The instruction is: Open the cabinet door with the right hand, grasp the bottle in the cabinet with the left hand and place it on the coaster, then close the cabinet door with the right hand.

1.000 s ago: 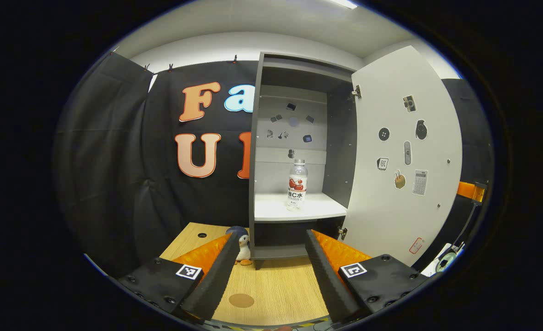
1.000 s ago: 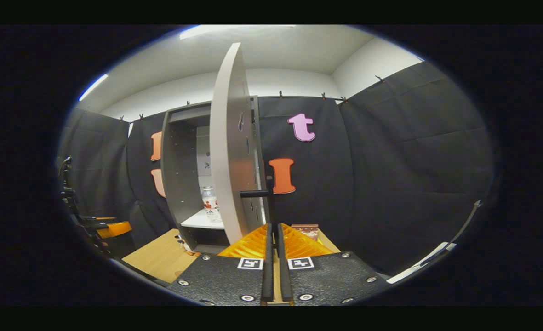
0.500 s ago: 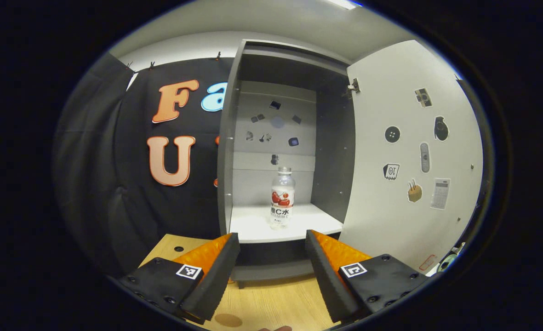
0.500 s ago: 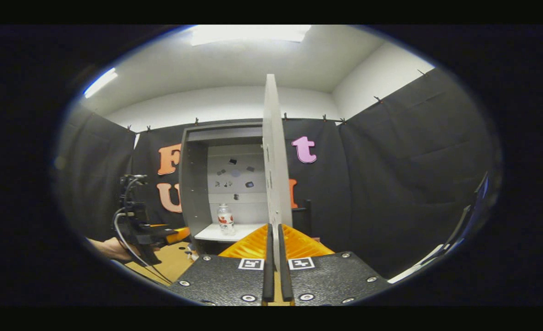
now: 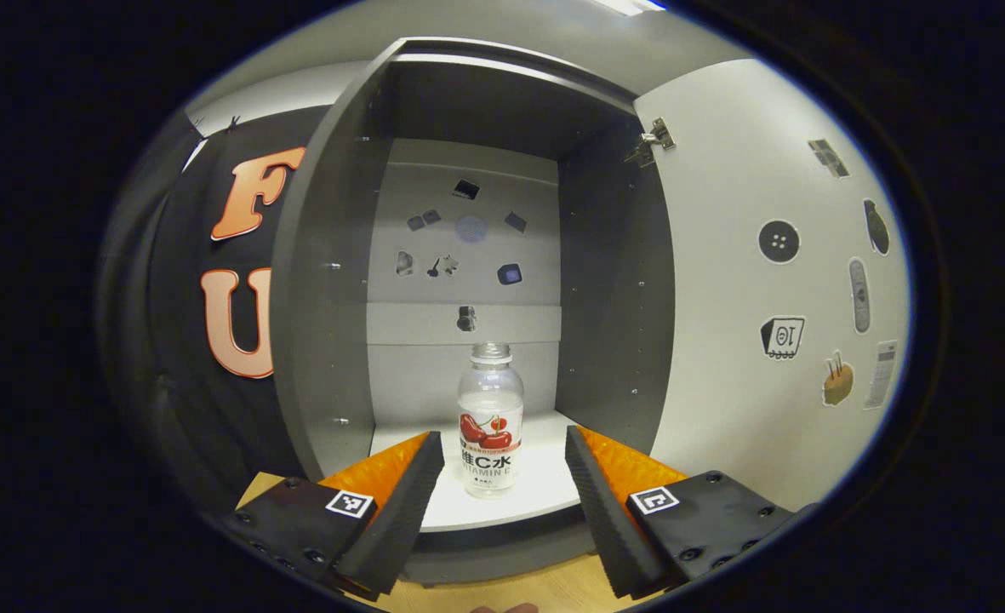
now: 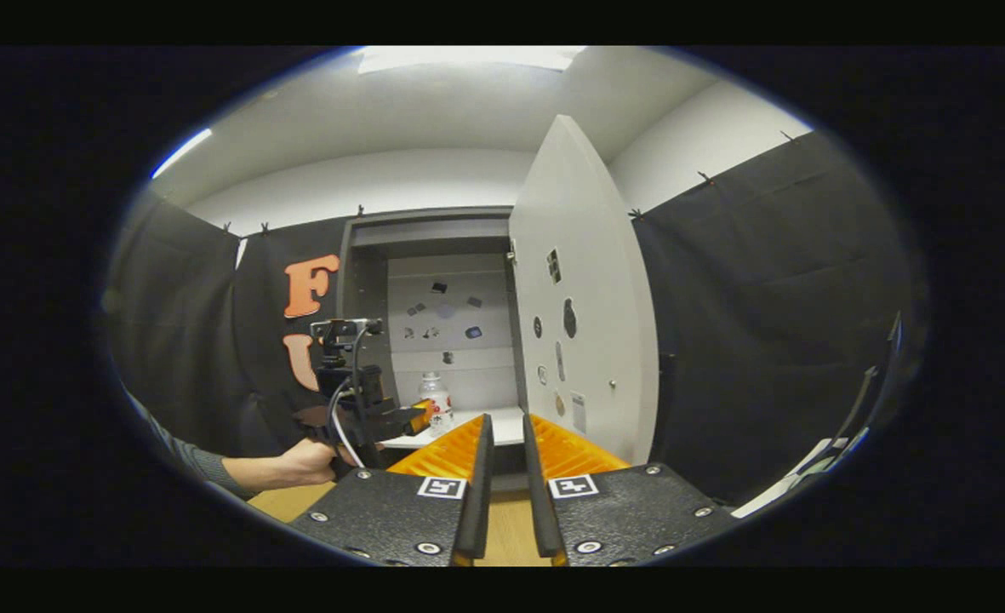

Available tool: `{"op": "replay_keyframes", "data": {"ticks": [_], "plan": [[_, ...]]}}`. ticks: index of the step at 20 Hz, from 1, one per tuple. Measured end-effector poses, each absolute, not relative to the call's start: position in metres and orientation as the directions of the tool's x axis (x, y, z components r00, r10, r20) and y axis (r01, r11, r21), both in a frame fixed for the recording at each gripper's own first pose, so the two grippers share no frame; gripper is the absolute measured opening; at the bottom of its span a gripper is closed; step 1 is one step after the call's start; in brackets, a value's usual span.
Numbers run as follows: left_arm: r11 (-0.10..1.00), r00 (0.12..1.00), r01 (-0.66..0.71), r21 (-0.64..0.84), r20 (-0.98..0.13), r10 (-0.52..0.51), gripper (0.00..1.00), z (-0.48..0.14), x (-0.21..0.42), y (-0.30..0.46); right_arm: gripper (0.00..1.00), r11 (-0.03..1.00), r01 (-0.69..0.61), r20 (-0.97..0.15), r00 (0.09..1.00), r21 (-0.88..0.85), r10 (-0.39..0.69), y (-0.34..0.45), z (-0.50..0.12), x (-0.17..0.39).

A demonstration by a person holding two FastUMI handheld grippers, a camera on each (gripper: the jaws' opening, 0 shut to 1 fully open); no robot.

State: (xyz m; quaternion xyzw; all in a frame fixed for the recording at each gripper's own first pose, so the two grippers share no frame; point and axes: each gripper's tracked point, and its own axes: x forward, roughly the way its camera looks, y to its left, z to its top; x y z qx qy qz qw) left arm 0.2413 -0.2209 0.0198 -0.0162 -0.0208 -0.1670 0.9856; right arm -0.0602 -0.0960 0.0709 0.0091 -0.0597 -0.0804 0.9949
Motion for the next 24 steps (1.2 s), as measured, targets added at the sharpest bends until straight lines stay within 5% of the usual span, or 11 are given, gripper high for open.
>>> {"op": "replay_keyframes", "data": {"ticks": [5,8,11,12,19,24], "plan": [[0.945,0.943,0.328,-0.009,0.058,-0.327,0.95,0.014,0.287,-0.229,0.17,0.976,0.207,0.092,0.973,0.073,-0.213,-0.098,0.068,-0.039],[0.943,0.941,0.332,0.000,0.065,-0.331,0.94,0.010,0.308,-0.231,0.26,0.970,0.229,0.082,0.968,0.077,-0.236,-0.098,0.068,-0.027],[0.942,0.940,0.337,-0.012,0.059,-0.335,0.94,0.005,0.323,-0.235,0.26,0.969,0.239,0.070,0.968,0.057,-0.243,-0.094,0.068,-0.016],[0.941,0.940,0.337,-0.016,0.056,-0.336,0.94,0.003,0.328,-0.236,0.17,0.970,0.240,0.065,0.968,0.047,-0.243,-0.092,0.069,-0.015],[0.939,0.938,0.343,0.001,0.053,-0.343,0.95,0.002,0.348,-0.246,0.22,0.963,0.264,0.026,0.964,0.046,-0.266,-0.091,0.058,-0.009],[0.937,0.936,0.349,-0.003,0.059,-0.348,0.84,0.004,0.343,-0.243,0.22,0.963,0.264,0.008,0.964,0.058,-0.264,-0.095,0.050,-0.011]]}}
